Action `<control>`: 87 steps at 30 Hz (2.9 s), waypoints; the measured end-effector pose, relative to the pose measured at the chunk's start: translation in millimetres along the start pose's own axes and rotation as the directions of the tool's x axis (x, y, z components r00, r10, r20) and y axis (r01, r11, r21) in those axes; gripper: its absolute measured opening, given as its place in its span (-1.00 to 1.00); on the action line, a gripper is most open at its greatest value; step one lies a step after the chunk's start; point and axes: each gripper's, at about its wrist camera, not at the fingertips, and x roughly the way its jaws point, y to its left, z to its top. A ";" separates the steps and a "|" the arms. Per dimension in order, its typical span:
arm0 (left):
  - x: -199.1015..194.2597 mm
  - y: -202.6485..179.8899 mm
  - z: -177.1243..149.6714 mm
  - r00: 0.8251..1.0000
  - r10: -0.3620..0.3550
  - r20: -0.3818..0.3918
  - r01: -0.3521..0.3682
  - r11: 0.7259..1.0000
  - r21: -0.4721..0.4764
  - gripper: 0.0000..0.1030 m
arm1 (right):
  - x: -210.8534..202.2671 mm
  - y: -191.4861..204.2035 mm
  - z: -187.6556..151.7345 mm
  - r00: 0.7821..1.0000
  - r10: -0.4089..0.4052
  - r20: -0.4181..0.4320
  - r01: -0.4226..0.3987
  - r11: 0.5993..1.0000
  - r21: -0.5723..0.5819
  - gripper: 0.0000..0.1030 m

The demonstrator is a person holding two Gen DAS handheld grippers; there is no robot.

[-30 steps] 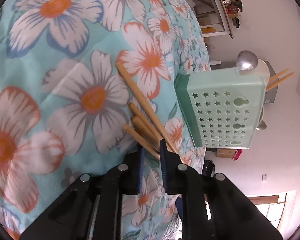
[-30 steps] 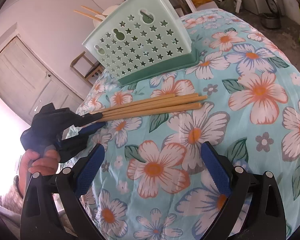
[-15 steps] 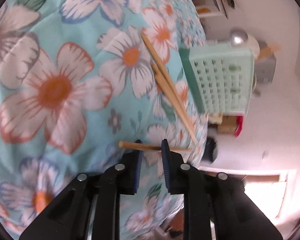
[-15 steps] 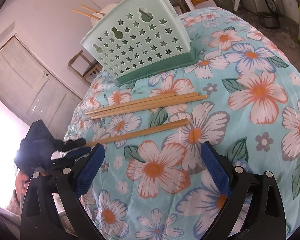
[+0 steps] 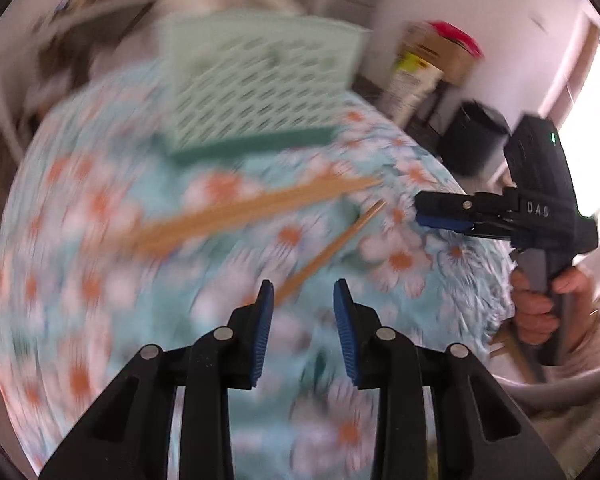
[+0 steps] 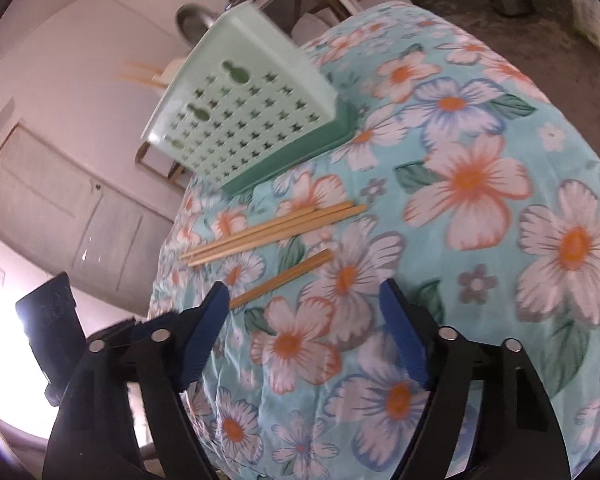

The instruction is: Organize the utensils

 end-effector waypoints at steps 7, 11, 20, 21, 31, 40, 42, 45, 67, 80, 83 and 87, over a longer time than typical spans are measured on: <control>58.7 -44.6 27.8 0.998 0.066 -0.025 -0.055 0.953 0.299 -0.42 | -7.2 -14.9 -1.0 1.000 -0.007 0.012 0.006 0.999 0.052 0.14; 80.2 -55.6 31.9 0.994 0.100 -0.038 -0.081 0.934 0.348 -0.45 | -8.7 -19.7 -3.0 1.000 -0.004 0.015 0.003 0.998 0.062 0.03; 77.0 -33.6 50.1 0.998 0.047 -0.033 -0.041 0.986 0.161 -0.89 | -10.0 -24.9 8.9 0.995 0.092 0.024 -0.094 0.985 0.146 -0.22; 70.6 -27.4 51.9 0.999 0.033 -0.024 -0.030 0.992 0.120 -0.89 | -9.2 -23.6 12.9 0.993 0.117 0.027 -0.119 0.979 0.163 -0.23; 11.9 20.3 30.4 0.997 -0.040 0.065 0.050 0.986 -0.158 -0.89 | 39.0 -32.8 36.8 0.990 0.143 -0.009 -0.128 0.915 0.383 -0.27; -6.1 48.5 3.5 0.994 -0.052 0.093 0.075 0.960 -0.269 -0.89 | 52.5 -52.4 36.8 0.991 0.124 0.059 -0.136 0.846 0.515 -0.72; -5.3 49.9 3.2 0.993 -0.057 0.101 0.083 0.958 -0.274 -0.89 | 53.0 -53.7 36.4 0.991 0.113 0.070 -0.133 0.841 0.524 -0.74; -8.8 53.0 2.9 0.991 -0.060 0.116 0.090 0.959 -0.270 -0.89 | 52.9 -56.0 36.1 0.990 0.109 0.086 -0.138 0.827 0.545 -0.75; -77.9 87.9 11.5 0.958 -0.036 0.283 0.127 0.943 -0.309 -0.89 | -37.4 40.5 53.8 0.949 0.013 0.316 -0.062 0.987 0.145 -0.93; -151.7 72.5 92.5 0.841 -0.026 0.541 0.174 0.959 -0.224 -0.89 | -102.7 96.9 63.6 0.886 0.134 0.445 -0.080 0.987 -0.138 -0.95; -162.8 66.5 120.0 0.804 -0.028 0.594 0.188 0.960 -0.209 -0.89 | -120.0 101.4 64.6 0.865 0.169 0.473 -0.090 0.979 -0.184 -0.95; -165.5 52.1 155.9 0.757 -0.037 0.652 0.207 0.961 -0.186 -0.89 | -144.0 101.1 67.0 0.832 0.185 0.524 -0.073 0.971 -0.228 -0.95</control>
